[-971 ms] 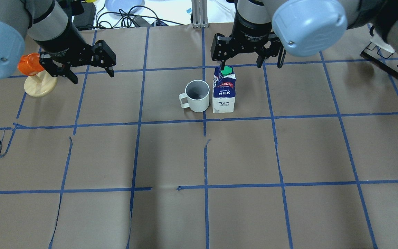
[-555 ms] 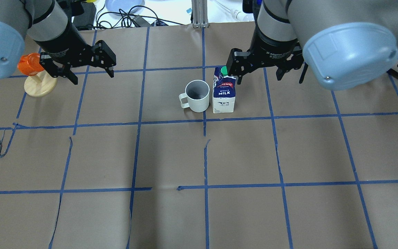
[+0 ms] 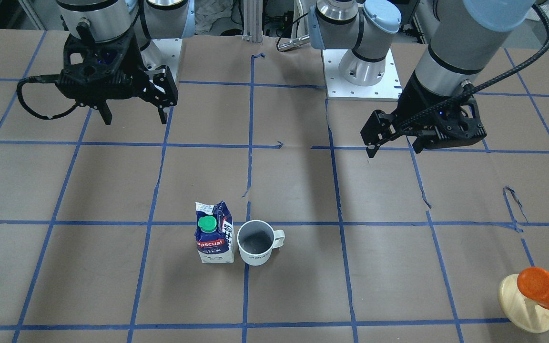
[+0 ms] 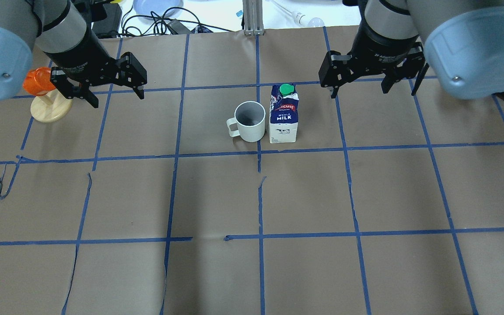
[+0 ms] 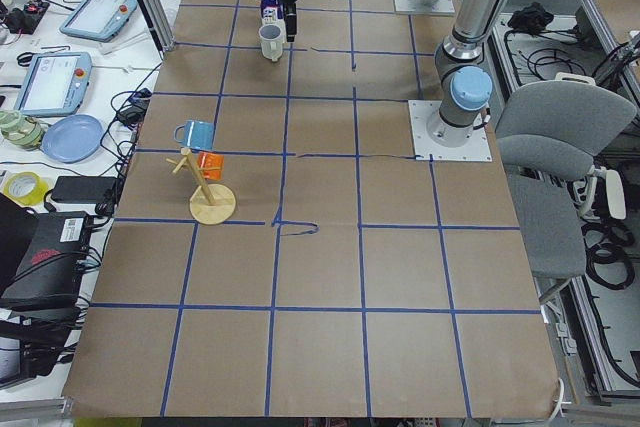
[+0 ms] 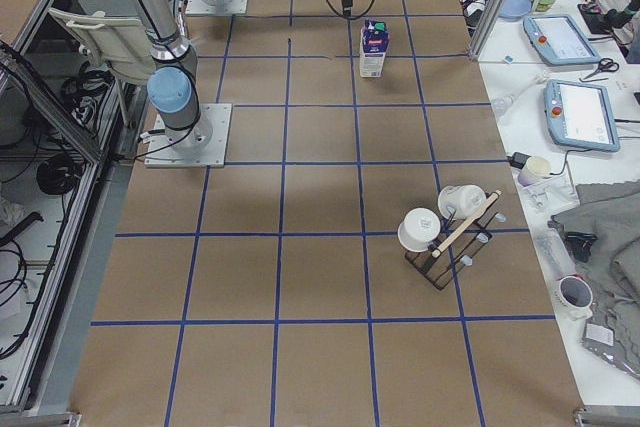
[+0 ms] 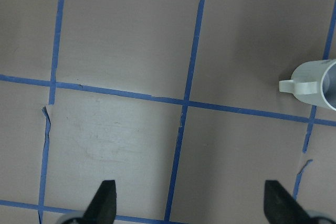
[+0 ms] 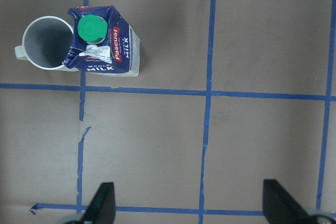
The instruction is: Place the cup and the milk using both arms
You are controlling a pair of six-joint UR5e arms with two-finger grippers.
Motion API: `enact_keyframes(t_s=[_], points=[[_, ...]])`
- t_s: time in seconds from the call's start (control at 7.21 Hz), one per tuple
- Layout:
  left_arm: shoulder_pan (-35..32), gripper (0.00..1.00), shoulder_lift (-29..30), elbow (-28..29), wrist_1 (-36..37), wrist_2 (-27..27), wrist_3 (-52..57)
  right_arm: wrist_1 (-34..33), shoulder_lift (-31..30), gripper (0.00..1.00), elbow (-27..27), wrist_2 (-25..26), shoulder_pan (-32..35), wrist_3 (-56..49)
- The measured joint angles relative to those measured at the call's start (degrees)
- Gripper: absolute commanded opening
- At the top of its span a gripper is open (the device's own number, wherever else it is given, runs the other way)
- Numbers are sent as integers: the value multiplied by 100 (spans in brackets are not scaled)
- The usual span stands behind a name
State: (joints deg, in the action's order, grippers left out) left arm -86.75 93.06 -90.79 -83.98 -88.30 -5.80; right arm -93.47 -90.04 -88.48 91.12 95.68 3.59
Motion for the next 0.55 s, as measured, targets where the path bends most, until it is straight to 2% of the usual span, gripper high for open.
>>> enact_keyframes(t_s=[0.28,0.55], points=[[0,100,-12,-96,22,-3,-4,362,9,100,176,-26,-193,-23],[0,100,-20,-142,51,-3,-5,404,12,100,197,-49,-213,-25]])
